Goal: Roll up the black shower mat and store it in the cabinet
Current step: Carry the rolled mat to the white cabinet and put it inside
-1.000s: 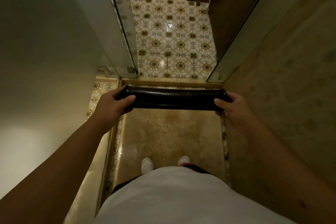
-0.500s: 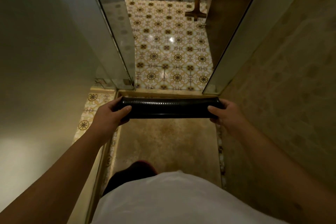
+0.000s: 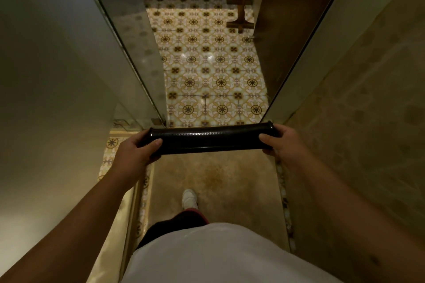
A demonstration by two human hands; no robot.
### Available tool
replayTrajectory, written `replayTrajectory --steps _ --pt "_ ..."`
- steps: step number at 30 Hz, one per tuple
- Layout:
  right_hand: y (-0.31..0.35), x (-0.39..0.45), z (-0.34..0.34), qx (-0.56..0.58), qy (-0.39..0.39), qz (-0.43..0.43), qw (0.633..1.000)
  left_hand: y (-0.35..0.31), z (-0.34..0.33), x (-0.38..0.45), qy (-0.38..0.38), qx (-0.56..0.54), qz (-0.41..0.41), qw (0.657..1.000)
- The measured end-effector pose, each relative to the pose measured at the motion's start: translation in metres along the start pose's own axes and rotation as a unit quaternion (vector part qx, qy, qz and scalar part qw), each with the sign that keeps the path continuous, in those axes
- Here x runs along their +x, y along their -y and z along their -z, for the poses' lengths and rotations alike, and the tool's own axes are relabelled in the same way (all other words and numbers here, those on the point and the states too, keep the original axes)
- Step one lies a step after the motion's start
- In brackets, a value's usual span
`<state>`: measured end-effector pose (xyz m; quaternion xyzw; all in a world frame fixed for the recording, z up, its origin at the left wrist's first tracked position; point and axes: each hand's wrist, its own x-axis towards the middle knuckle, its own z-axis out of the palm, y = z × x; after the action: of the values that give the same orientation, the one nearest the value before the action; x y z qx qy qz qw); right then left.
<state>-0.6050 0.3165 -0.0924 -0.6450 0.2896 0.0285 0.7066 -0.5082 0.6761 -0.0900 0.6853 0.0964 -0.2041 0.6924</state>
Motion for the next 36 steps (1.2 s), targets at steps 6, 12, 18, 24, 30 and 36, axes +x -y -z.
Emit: replayTrajectory --steps 6,12,18,24,30,36 --pt "0.029 0.056 -0.041 0.001 -0.012 0.005 1.000 -0.036 0.027 0.071 0.001 -0.003 -0.006 1.000" --pt "0.049 0.092 -0.068 -0.010 -0.022 0.009 1.000 -0.067 0.037 0.117 0.023 0.015 0.003 1.000" --pt "0.057 0.123 -0.078 -0.034 -0.036 -0.011 0.999 -0.077 0.039 0.152 0.016 0.022 0.018 0.999" --pt "0.072 0.164 -0.073 -0.027 -0.028 -0.018 0.999 -0.086 0.023 0.195 0.020 0.036 0.027 0.999" --pt "0.098 0.238 -0.052 -0.025 -0.024 -0.031 0.999 -0.105 -0.013 0.264 0.026 0.052 0.025 0.998" --pt "0.136 0.320 -0.022 -0.039 -0.002 -0.041 0.998 -0.134 -0.063 0.328 0.013 0.048 0.024 0.998"
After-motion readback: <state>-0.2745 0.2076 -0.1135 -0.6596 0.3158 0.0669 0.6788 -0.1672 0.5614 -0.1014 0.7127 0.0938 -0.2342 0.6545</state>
